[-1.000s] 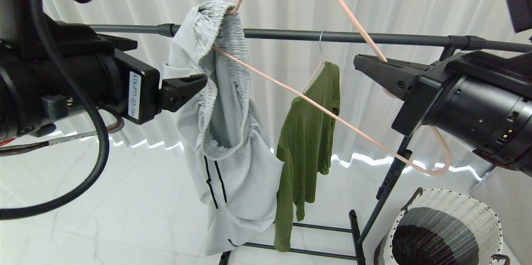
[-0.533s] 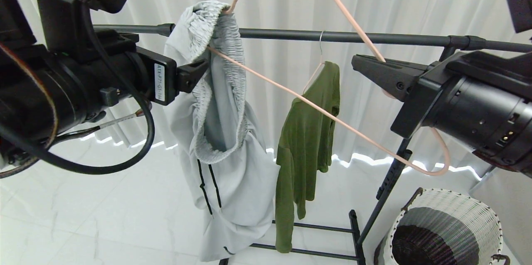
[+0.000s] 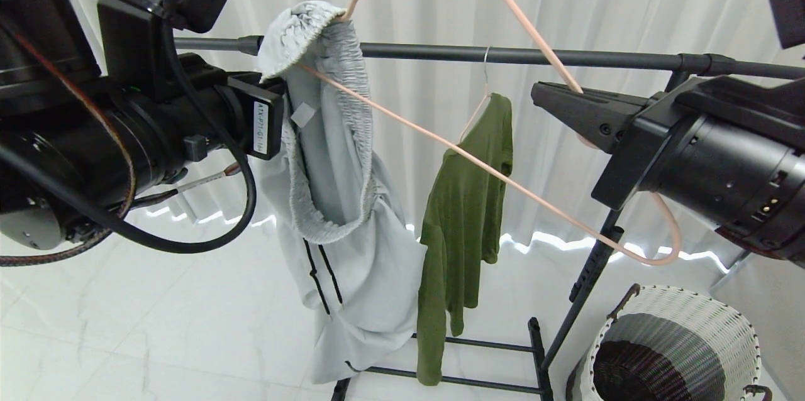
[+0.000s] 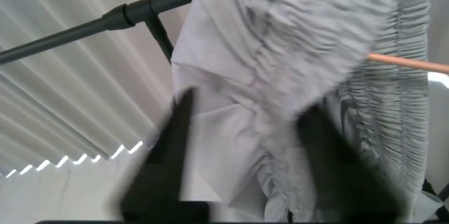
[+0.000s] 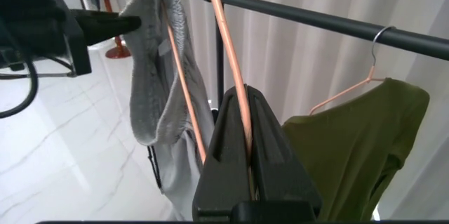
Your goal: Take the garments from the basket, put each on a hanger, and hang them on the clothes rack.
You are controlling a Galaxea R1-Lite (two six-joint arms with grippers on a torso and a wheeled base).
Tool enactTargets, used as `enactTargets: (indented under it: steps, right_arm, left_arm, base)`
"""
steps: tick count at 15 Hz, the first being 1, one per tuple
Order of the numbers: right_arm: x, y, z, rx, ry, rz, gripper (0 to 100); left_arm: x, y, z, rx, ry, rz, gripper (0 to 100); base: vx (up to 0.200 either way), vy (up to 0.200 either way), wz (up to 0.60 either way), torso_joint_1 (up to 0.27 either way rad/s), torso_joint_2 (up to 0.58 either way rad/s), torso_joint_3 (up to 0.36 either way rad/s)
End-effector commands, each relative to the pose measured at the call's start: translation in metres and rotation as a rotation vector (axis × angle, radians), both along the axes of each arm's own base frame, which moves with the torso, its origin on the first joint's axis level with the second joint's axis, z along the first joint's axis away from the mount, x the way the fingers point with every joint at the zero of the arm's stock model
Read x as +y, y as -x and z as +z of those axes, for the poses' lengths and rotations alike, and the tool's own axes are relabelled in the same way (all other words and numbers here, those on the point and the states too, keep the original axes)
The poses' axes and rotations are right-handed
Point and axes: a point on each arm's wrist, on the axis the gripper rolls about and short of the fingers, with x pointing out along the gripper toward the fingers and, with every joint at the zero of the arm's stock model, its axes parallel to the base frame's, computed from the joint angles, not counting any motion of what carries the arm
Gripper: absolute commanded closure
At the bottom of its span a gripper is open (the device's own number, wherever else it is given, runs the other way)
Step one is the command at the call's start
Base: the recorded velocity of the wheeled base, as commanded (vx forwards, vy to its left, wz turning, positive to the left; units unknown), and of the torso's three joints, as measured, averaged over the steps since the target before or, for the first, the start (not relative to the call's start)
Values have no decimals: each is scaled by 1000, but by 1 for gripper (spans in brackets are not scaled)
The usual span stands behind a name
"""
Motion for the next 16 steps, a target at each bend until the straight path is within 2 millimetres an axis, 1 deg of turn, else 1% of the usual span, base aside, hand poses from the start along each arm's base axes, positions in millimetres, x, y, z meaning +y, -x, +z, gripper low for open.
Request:
enactTargets:
  steps: [1, 5, 7, 9, 13, 16]
  right_arm:
    - [0, 0, 0, 0, 1, -1, 100]
    - [4, -3, -6, 14, 20, 0, 100]
    - [8, -6, -14, 30, 42, 0, 100]
    - [10, -7, -23, 44, 71, 24, 100]
    - [5, -6, -41, 79, 125, 30, 100]
    - [-8, 2, -48, 97, 152, 30, 100]
  left_arm:
    - [-5, 4, 0, -2, 4, -27, 100]
    - [-17, 18, 4, -11, 20, -104, 100]
    - [-23, 25, 5, -16, 27, -144, 100]
    - [-24, 27, 6, -24, 33, -153, 100]
    - [-24, 28, 7, -32, 39, -153, 100]
    - [-23, 27, 2, -20, 28, -147, 100]
  base:
    - [0, 0, 0, 0, 0, 0]
    - [0, 0, 0, 0, 0, 0]
    - [0, 0, 0, 0, 0, 0]
    - [0, 0, 0, 0, 0, 0]
    - [0, 0, 0, 0, 0, 0]
    - [0, 0, 0, 0, 0, 0]
